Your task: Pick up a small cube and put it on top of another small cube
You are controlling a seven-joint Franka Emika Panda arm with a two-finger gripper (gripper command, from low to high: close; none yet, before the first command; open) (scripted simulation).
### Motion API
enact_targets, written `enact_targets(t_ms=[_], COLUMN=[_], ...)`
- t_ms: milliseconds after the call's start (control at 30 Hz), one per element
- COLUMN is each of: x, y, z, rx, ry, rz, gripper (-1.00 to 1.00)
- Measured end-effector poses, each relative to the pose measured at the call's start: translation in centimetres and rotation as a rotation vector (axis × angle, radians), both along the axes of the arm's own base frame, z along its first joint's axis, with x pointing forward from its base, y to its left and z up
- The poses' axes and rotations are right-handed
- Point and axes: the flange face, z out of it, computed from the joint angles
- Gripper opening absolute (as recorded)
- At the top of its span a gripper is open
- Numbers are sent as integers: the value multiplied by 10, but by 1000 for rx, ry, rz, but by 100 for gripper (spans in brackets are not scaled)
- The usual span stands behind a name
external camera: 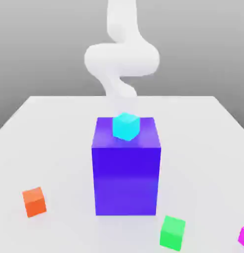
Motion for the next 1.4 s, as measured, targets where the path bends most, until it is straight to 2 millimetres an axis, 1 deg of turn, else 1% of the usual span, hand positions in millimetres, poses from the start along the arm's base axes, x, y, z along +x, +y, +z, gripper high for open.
enact_targets(t_ms=[133, 267, 400, 533, 667, 800, 900, 1033, 1100, 1167, 1200, 1367, 1400], x=[48, 85, 113, 131, 135, 132, 122, 99, 93, 91, 90, 90, 90], y=[34, 70, 108, 146, 192, 225, 251, 286, 295, 297, 297, 297, 297], z=[-48, -102, -161, -224, -290, -357, -407, -472, -503, -535, -549, -549, -556], rx=[-45, -84, -118, -146, -170, -181, -185, -183, -180, -179, -180, -179, -179], ry=[99, 190, 280, 369, 455, 543, 608, 696, 718, 723, 724, 723, 724], rz=[41, 89, 143, 204, 284, 342, 392, 463, 480, 483, 484, 485, 485], gripper=[0, 0, 0, 0, 0, 0, 0, 0, 0, 0, -100, -100, -100])
